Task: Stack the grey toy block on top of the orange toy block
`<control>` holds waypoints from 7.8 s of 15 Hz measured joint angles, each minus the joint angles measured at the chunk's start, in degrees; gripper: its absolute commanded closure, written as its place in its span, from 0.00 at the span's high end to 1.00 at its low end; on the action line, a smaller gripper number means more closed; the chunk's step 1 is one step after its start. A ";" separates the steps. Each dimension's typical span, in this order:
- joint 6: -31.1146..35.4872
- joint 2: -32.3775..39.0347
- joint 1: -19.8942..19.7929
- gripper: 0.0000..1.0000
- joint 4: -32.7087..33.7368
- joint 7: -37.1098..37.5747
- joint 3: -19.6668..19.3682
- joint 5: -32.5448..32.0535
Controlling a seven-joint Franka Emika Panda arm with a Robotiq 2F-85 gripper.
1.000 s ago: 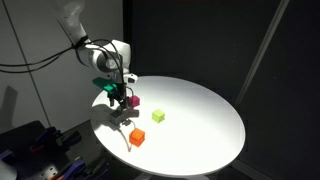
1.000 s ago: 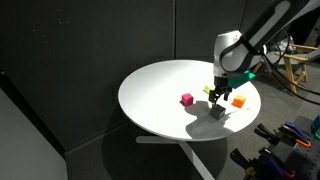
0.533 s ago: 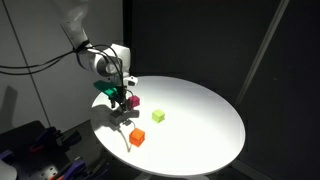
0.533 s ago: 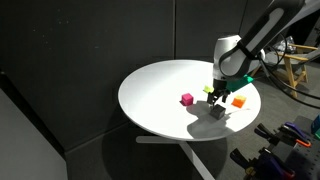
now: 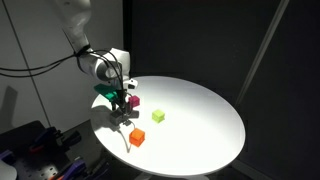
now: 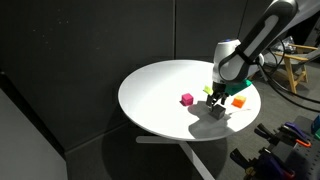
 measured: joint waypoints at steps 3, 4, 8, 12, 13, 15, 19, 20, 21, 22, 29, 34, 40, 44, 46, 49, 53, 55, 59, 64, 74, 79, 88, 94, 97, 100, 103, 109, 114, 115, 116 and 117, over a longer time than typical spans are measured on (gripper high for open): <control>0.47 0.38 -0.01 0.68 0.00 -0.05 0.00 0.00; 0.51 0.44 -0.01 0.60 0.00 -0.07 0.00 0.00; 0.53 0.61 0.00 0.32 0.00 -0.11 0.00 0.00; -0.18 0.41 0.08 0.31 0.01 -0.10 -0.02 -0.01; -1.09 0.24 0.15 0.31 0.00 -0.10 -0.02 -0.01; -3.97 -0.52 0.26 0.31 -0.01 -0.10 -0.02 -0.01; -9.86 -4.13 0.47 0.31 -0.13 0.02 -0.17 -0.20; -10.85 -5.22 0.47 0.31 -0.21 0.03 -0.17 -0.24; -11.76 -6.28 0.47 0.31 -0.26 0.04 -0.18 -0.28; -12.40 -7.37 0.47 0.31 -0.35 0.06 -0.19 -0.34; -13.86 -14.61 0.09 0.31 -0.76 0.06 -0.26 -0.38; -15.59 -19.11 -0.68 0.31 -0.76 0.06 -0.59 -0.38; -19.60 -22.25 -2.94 0.31 -0.22 0.16 -1.99 -0.60; -19.94 -23.29 -4.48 0.31 0.03 0.16 -3.04 -0.61; -19.94 -23.44 -5.24 0.31 0.34 0.16 -3.66 -0.61; -19.94 -23.44 -6.39 0.31 0.95 0.11 -4.69 -0.64; -19.67 -23.42 -7.85 0.31 1.56 -0.24 -6.10 -0.65; -19.43 -23.28 -8.46 0.31 1.61 -0.62 -6.73 -0.66; -19.19 -22.26 -9.28 0.31 1.62 -1.81 -7.78 -0.66; -18.12 -19.46 -9.51 0.31 1.63 -3.55 -8.38 -0.66; -14.76 -15.43 -9.85 0.31 1.58 -5.86 -8.88 -0.66; -14.41 -15.26 -10.79 0.31 0.72 -6.89 -9.46 -0.66; -8.62 -15.18 -11.07 0.31 -3.31 -7.31 -10.18 -1.95; -5.62 -14.59 -11.07 0.31 -5.49 -7.79 -10.18 -2.20; -5.62 -13.60 -11.07 0.31 -5.49 -7.94 -10.18 -2.20; -5.62 -12.74 -11.07 0.31 -5.38 -7.95 -10.18 -2.19; -5.62 -12.23 -11.07 0.31 -5.28 -7.95 -10.18 -2.19; -5.62 -11.42 -11.07 0.31 -4.47 -7.95 -10.18 -2.20; -5.62 -10.58 -11.07 0.31 -3.55 -7.95 -10.17 -2.20; -5.62 -10.38 -11.07 0.31 -3.45 -7.95 -10.17 -2.20; -5.62 -10.22 -11.07 0.31 -3.38 -7.95 -10.17 -2.20; -5.62 -10.06 -11.07 0.31 -3.31 -7.95 -10.17 -2.19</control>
